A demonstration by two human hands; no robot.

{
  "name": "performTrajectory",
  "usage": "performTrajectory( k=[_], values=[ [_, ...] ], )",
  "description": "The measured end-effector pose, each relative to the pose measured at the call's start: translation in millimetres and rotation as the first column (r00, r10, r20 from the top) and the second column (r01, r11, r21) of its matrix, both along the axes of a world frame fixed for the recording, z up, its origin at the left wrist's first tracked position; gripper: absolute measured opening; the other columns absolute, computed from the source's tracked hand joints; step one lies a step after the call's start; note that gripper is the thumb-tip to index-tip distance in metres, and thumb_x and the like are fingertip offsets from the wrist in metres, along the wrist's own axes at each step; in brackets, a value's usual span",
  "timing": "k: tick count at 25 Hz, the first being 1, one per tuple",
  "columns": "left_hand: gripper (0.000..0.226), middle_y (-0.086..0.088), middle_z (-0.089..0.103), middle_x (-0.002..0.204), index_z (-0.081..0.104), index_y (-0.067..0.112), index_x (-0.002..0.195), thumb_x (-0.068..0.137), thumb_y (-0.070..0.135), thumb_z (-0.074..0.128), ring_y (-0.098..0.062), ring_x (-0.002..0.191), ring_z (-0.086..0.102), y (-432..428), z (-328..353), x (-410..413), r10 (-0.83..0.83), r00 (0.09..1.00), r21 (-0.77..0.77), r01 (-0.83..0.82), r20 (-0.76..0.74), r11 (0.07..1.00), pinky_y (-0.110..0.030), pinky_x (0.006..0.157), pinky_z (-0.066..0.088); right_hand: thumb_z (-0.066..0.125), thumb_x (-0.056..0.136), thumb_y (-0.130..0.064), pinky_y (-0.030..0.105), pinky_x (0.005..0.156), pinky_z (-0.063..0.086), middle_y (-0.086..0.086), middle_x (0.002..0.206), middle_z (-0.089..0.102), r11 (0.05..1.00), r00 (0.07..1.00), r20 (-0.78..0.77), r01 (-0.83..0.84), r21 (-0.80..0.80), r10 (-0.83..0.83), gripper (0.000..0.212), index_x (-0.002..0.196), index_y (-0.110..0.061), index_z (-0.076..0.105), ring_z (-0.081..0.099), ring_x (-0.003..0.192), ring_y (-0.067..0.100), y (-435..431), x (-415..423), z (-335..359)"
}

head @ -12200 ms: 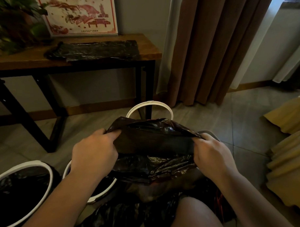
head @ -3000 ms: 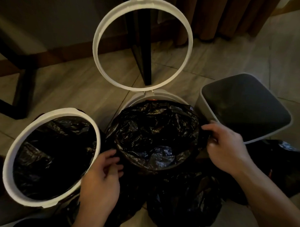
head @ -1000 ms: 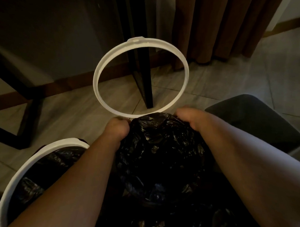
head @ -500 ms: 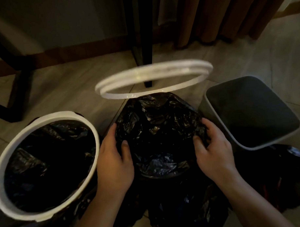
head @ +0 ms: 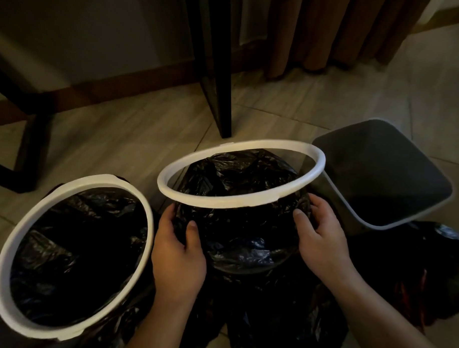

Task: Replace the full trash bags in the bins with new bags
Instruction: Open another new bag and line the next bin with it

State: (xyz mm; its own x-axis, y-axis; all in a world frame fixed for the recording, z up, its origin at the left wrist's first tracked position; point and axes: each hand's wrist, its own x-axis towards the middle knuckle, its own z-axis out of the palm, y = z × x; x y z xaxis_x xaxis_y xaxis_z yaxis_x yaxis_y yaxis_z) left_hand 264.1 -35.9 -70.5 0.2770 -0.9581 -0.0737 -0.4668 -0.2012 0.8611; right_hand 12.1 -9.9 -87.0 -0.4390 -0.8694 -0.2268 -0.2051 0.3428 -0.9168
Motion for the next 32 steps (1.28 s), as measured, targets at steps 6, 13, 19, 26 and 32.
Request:
performTrajectory(
  k=[6,13,19,26,32],
  values=[
    [0.058,0.003,0.062,0.145,0.048,0.021,0.155,0.101,0.031,0.065,-0.014,0.135,0.056,0.5,-4.7,-2.4,0.043,0.998,-0.017,-0.042,0.047,0.999,-0.045,0.111,0.049,0.059,0.087,-0.06,0.039,0.086,0.063,-0.025,0.114,0.072,0.999,0.998,0.044,0.044,-0.001,-0.044,0.035,0.121,-0.056,0.06,0.072,0.101,-0.001,-1.2,4.1,-0.4],
    [0.055,0.009,0.053,0.154,0.044,0.03,0.156,0.104,0.037,0.059,-0.012,0.143,0.048,-7.5,9.9,-2.4,-0.035,0.999,-0.009,0.034,-0.026,0.999,-0.046,0.118,0.042,0.057,0.104,-0.045,0.03,0.102,0.054,-0.032,0.121,0.063,0.997,0.995,-0.1,-0.018,-0.075,0.01,0.047,0.149,-0.035,0.049,0.059,0.114,-0.015,-1.0,3.7,29.5],
    [0.036,0.015,0.072,0.127,0.07,0.036,0.124,0.095,0.053,0.056,0.0,0.12,0.065,25.7,36.0,-3.7,0.19,0.847,-0.023,-0.232,-0.496,0.973,-0.037,0.107,0.048,0.062,0.098,-0.016,0.05,0.119,0.039,0.011,0.156,0.05,0.704,0.686,-0.726,-0.493,-0.512,-0.048,0.052,0.149,-0.01,0.055,0.042,0.15,0.027,-0.9,-1.2,94.5],
    [0.035,0.011,0.078,0.11,0.072,0.034,0.109,0.083,0.056,0.072,-0.004,0.105,0.073,-9.0,55.0,-5.1,0.225,0.749,0.043,-0.255,-0.623,0.966,-0.032,0.091,0.052,0.065,0.098,-0.007,0.056,0.113,0.044,0.01,0.137,0.067,0.641,0.605,-0.788,-0.652,-0.405,0.118,0.033,0.13,-0.009,0.073,0.056,0.138,0.027,13.6,-3.3,67.5],
    [0.032,0.017,0.074,0.121,0.066,0.04,0.133,0.104,0.029,0.06,-0.003,0.115,0.068,4.6,5.7,0.4,0.154,0.936,0.057,-0.143,-0.315,0.988,-0.035,0.1,0.053,0.065,0.102,-0.033,0.052,0.12,0.038,0.003,0.141,0.065,0.672,0.511,-0.818,-0.706,-0.224,0.264,0.033,0.131,-0.021,0.074,0.05,0.145,0.019,39.1,-7.5,22.4]
  ],
)
